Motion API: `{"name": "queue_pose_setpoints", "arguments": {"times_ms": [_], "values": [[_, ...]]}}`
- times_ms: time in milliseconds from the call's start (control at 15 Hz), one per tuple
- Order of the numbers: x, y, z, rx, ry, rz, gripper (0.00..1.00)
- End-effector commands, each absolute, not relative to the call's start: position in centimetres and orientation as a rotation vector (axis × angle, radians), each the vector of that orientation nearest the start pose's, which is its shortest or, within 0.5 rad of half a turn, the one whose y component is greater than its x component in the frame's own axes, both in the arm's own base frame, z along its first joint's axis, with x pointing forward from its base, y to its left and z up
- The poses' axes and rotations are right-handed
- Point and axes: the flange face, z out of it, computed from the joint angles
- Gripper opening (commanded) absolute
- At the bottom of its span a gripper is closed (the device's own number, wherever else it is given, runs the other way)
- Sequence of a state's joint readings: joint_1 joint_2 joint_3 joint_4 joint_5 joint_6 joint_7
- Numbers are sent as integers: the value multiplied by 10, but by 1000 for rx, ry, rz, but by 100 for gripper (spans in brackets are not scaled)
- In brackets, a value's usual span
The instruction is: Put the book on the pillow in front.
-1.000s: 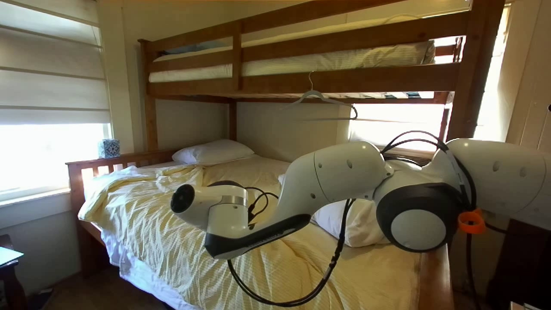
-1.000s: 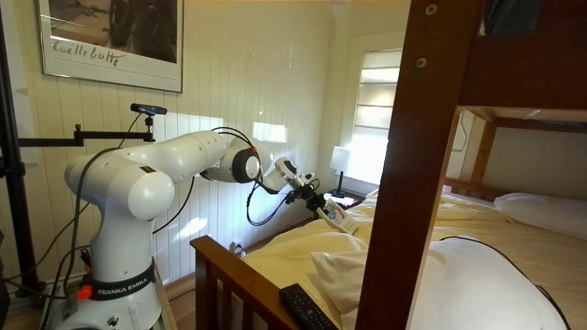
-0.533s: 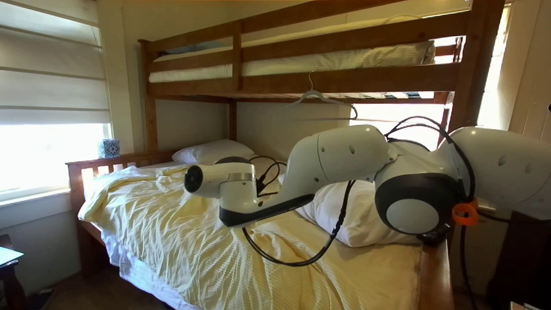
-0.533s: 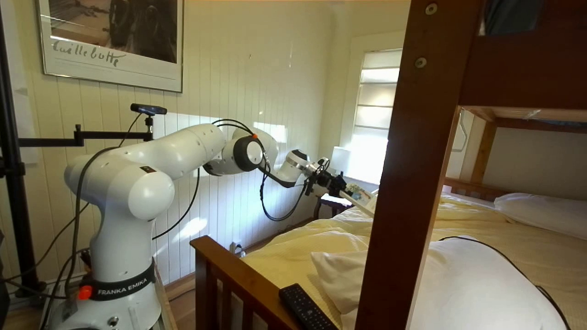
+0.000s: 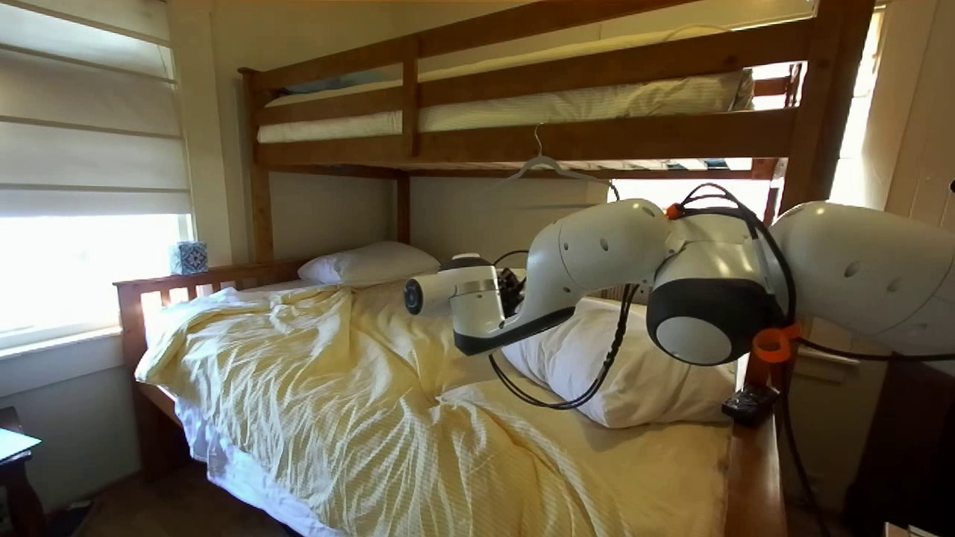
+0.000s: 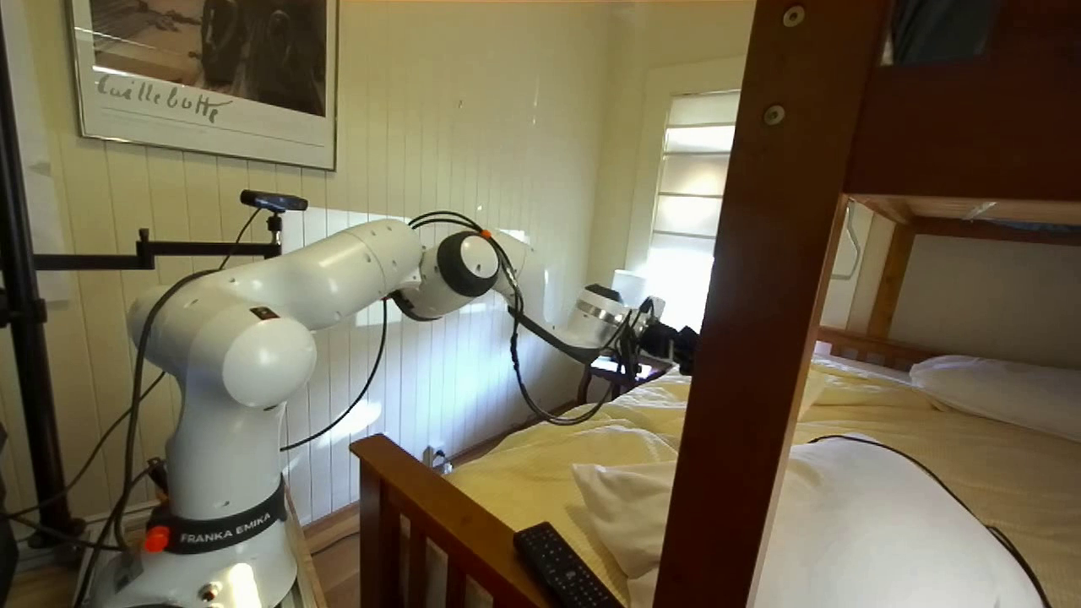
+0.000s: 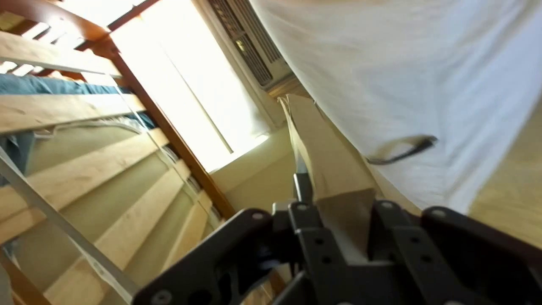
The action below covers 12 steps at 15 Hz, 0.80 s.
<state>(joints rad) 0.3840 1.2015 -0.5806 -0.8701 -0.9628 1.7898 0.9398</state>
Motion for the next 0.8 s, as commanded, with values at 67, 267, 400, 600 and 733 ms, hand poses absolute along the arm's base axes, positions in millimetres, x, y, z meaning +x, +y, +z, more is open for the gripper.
{"name": "queue_pose_setpoints", "arguments": {"times_ms": [67,267,400,600,733], "values": [[751,-109,267,1476,-573,381,6],[752,-128,254,1471,-595,340,24],[745,-144,252,1458,-614,319,6],[746,-160,265,1510,-568,265,6],[740,-191,275,1471,-553,192,6]]}}
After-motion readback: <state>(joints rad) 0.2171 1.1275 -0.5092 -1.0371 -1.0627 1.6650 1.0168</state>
